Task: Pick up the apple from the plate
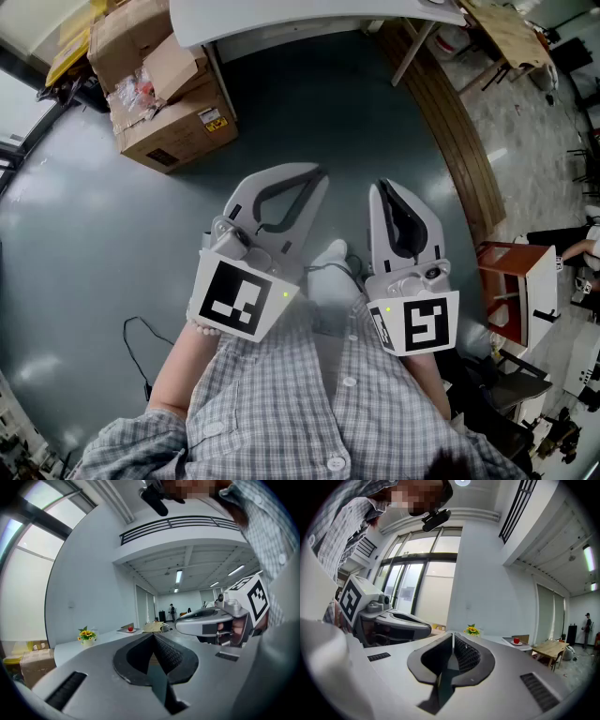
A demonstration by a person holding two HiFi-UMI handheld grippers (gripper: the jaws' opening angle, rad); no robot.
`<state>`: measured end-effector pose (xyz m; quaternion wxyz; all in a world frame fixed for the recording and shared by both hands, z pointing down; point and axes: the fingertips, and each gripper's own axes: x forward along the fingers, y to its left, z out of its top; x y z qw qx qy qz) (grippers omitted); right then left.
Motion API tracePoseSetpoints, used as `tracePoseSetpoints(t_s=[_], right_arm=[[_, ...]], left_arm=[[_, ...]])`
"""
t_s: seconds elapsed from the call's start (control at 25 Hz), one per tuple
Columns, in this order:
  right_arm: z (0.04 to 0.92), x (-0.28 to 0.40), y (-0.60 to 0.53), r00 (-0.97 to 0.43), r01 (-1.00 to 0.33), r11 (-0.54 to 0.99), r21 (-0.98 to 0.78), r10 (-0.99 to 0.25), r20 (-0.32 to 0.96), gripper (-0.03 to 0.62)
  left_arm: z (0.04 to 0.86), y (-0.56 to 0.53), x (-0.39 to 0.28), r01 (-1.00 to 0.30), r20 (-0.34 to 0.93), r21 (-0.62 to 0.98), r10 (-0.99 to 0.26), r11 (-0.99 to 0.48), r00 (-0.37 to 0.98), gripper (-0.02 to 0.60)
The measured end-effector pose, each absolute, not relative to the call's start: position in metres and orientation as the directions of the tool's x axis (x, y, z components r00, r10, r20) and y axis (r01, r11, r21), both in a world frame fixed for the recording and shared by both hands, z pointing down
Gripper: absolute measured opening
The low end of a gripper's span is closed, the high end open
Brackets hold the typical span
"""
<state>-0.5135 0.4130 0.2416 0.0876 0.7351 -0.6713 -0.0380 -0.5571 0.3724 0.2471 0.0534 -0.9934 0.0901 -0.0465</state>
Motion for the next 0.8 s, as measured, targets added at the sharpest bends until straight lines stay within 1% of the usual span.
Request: tracePoseSetpoints(t_s=[0.48,0.8], right_arm=[[0.247,-0.520,0.417,0.115,-0.980,-0.102,0.169,-0.991,0.070,0.029],[0.250,-0.499,0.417,0.144,-0.977,-0.130,0.170,-0.987,0.074,0.029]], left_arm=[[0.252,0.372,-0.564,-0.166,0.087,-0.111,-0.176,-0.980,0.980,0.009],[0.257,0.364,-0.556,-0.174,0.110,-0.119,-0.187,-0.978,0.976,0.009]])
